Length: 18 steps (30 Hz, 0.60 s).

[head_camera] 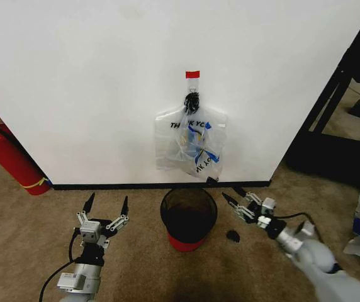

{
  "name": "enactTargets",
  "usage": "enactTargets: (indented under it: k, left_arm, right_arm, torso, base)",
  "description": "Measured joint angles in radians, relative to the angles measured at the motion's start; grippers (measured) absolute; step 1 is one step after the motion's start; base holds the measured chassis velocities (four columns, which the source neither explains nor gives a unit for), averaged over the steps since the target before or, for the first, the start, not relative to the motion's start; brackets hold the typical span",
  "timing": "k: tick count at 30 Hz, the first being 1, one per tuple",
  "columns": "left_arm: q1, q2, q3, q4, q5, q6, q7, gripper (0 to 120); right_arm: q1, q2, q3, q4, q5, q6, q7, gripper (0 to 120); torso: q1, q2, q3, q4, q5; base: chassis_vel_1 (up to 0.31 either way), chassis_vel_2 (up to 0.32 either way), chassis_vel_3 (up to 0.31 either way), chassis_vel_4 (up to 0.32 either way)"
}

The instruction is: Pick up the garbage bag from the wall and place it over the trash bin.

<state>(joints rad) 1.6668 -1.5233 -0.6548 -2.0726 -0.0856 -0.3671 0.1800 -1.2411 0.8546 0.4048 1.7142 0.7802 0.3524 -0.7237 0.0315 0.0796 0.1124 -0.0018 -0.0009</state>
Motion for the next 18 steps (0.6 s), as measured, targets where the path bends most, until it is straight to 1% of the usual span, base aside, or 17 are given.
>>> enactTargets:
  k: [1, 2, 3, 4, 5, 6, 7, 8, 9, 10, 11, 12, 13, 14, 16, 18]
  left_arm:
    - [0.0, 0.0, 0.0, 0.0, 0.0, 0.0, 0.0, 100]
    - [-0.001, 0.0, 0.0, 0.001, 0.001, 0.0, 0.0, 100]
    - [-0.001, 0.001, -0.001, 0.002, 0.001, 0.001, 0.0, 100]
    - [-0.002, 0.001, -0.002, 0.003, 0.001, 0.001, 0.0, 100]
    - [-0.003, 0.001, -0.003, 0.004, 0.002, 0.002, 0.0, 100]
    - [-0.006, 0.001, -0.006, 0.007, 0.002, 0.003, 0.0, 100]
    - [-0.008, 0.002, -0.009, 0.01, 0.002, 0.004, 0.0, 100]
    - [-0.008, 0.002, -0.011, 0.012, 0.002, 0.004, 0.0, 100]
    - [-0.008, 0.002, -0.011, 0.012, 0.002, 0.004, 0.0, 100]
    - [-0.01, 0.003, -0.013, 0.014, 0.002, 0.005, -0.001, 100]
    - [-0.01, 0.003, -0.015, 0.016, 0.002, 0.005, -0.001, 100]
    - [-0.011, 0.004, -0.019, 0.019, 0.002, 0.005, -0.002, 100]
    - [-0.01, 0.005, -0.023, 0.02, 0.002, 0.005, -0.003, 100]
    - [-0.01, 0.006, -0.028, 0.022, 0.001, 0.004, -0.004, 100]
    - [-0.009, 0.009, -0.037, 0.025, -0.003, 0.002, -0.006, 100]
    - [-0.009, 0.011, -0.041, 0.026, -0.006, 0.001, -0.007, 100]
  right_arm:
    - [0.0, 0.0, 0.0, 0.0, 0.0, 0.0, 0.0, 68]
    - [0.013, -0.013, -0.016, 0.016, -0.001, 0.0, 0.029, 71]
    - [0.041, -0.029, -0.045, 0.032, -0.008, 0.0, 0.075, 77]
    - [0.076, -0.043, -0.08, 0.043, -0.022, -0.003, 0.13, 81]
    - [0.098, -0.048, -0.1, 0.047, -0.031, -0.004, 0.158, 83]
    - [0.153, -0.06, -0.159, 0.049, -0.059, -0.012, 0.215, 90]
    - [0.207, -0.067, -0.215, 0.04, -0.094, -0.019, 0.247, 94]
    - [0.243, -0.069, -0.246, 0.029, -0.116, -0.024, 0.262, 95]
    - [0.243, -0.069, -0.246, 0.029, -0.116, -0.024, 0.262, 95]
    - [0.289, -0.072, -0.282, 0.014, -0.147, -0.03, 0.275, 98]
    - [0.331, -0.074, -0.313, -0.002, -0.172, -0.033, 0.279, 99]
    - [0.409, -0.074, -0.362, -0.032, -0.209, -0.034, 0.274, 100]
    - [0.454, -0.074, -0.385, -0.047, -0.227, -0.036, 0.262, 100]
    - [0.504, -0.074, -0.411, -0.061, -0.245, -0.04, 0.246, 100]
    - [0.577, -0.079, -0.457, -0.083, -0.27, -0.05, 0.216, 100]
    - [0.602, -0.082, -0.475, -0.092, -0.278, -0.056, 0.203, 100]
  torso:
    - [0.0, 0.0, 0.0, 0.0, 0.0]
    - [0.0, 0.0, 0.0, 0.0007, -0.0001]
    - [0.0, 0.0, 0.0, 0.0, -0.0001]
    - [0.0, 0.0, 0.0, 0.0003, 0.0]
    - [0.0, 0.0, 0.0, 0.0004, 0.0003]
    - [0.0, 0.0, 0.0, 0.0009, -0.0004]
    - [0.0, 0.0, 0.0, 0.0006, 0.0001]
    - [0.0, 0.0, 0.0, 0.0007, 0.0005]
    - [0.0, 0.0, 0.0, 0.0007, 0.0005]
    - [0.0, 0.0, 0.0, 0.0008, 0.0006]
    - [0.0, 0.0, 0.0, 0.0004, -0.0001]
    - [0.0, 0.0, 0.0, 0.0002, 0.0]
    - [0.0, 0.0, 0.0, 0.0004, 0.0005]
    - [0.0, 0.0, 0.0, 0.0008, 0.0]
    - [0.0, 0.0, 0.0, 0.0008, -0.0008]
    - [0.0, 0.0, 0.0, 0.0007, -0.0002]
  base:
    - [0.0, 0.0, 0.0, 0.0]
    - [0.0, 0.0, 0.0, 0.0]
    - [0.0, 0.0, 0.0, 0.0]
    - [0.0, 0.0, 0.0, 0.0]
    - [0.0, 0.0, 0.0, 0.0]
    - [0.0, 0.0, 0.0, 0.0]
    - [0.0, 0.0, 0.0, 0.0]
    - [0.0, 0.0, 0.0, 0.0]
    - [0.0, 0.0, 0.0, 0.0]
    - [0.0, 0.0, 0.0, 0.0]
    - [0.0, 0.0, 0.0, 0.0]
    - [0.0, 0.0, 0.0, 0.0]
    - [0.0, 0.0, 0.0, 0.0]
    - [0.0, 0.0, 0.0, 0.0]
    - [0.0, 0.0, 0.0, 0.0]
    - [0.0, 0.0, 0.0, 0.0]
